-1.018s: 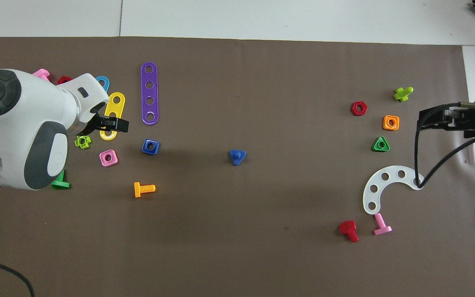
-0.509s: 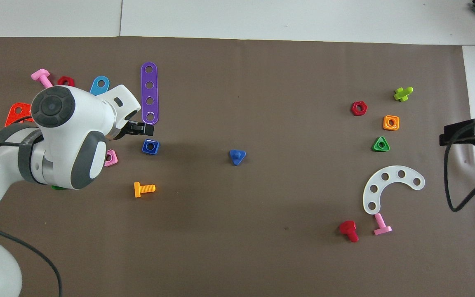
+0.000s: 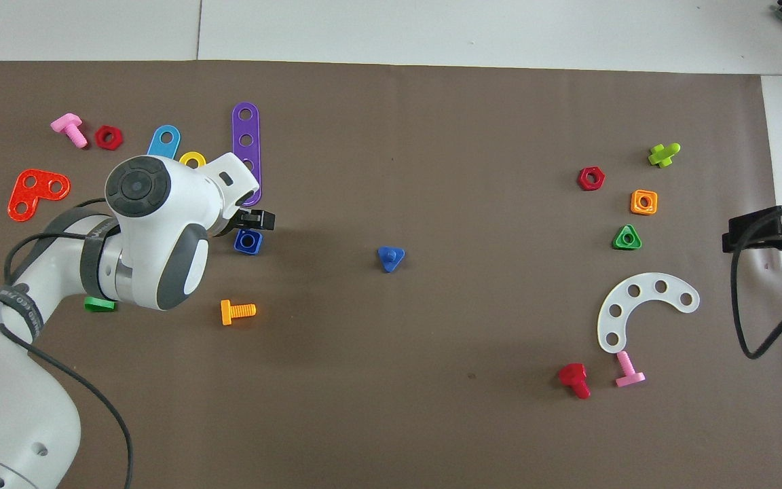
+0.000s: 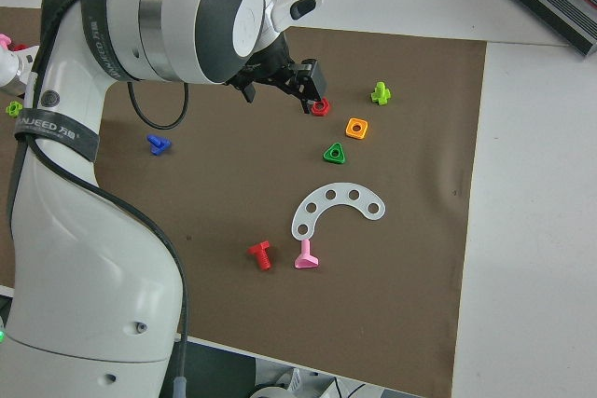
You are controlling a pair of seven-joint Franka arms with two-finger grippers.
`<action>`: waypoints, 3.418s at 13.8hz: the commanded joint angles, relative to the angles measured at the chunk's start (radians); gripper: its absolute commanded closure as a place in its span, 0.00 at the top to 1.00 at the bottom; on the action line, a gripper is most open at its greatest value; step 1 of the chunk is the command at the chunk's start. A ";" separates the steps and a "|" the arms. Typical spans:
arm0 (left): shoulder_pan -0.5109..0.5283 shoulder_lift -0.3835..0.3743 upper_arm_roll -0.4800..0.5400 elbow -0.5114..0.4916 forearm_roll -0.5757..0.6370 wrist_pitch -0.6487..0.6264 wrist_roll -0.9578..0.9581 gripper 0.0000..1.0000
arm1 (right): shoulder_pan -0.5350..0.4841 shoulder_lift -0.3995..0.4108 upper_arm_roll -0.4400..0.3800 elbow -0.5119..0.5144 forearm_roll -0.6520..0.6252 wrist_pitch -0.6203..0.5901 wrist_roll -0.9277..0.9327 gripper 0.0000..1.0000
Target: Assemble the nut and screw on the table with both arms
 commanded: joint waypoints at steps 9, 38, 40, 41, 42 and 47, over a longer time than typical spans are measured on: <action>-0.019 -0.025 0.014 -0.072 0.004 0.046 -0.019 0.92 | -0.010 -0.001 0.008 0.011 0.012 -0.012 -0.020 1.00; -0.134 -0.033 0.020 0.219 0.013 -0.247 -0.301 0.00 | -0.004 -0.004 0.012 0.011 0.012 -0.009 -0.020 1.00; -0.189 0.028 0.022 0.308 0.013 -0.297 -0.369 0.00 | -0.004 -0.005 0.012 0.011 0.012 -0.009 -0.020 1.00; -0.221 0.053 0.022 0.354 0.015 -0.335 -0.402 0.00 | -0.004 -0.005 0.012 0.011 0.012 -0.009 -0.020 1.00; -0.240 0.068 0.022 0.374 0.013 -0.346 -0.419 0.00 | -0.004 -0.004 0.012 0.010 0.012 -0.009 -0.020 1.00; -0.329 0.093 0.022 0.392 0.007 -0.337 -0.516 0.00 | -0.004 -0.004 0.012 0.011 0.012 -0.009 -0.020 1.00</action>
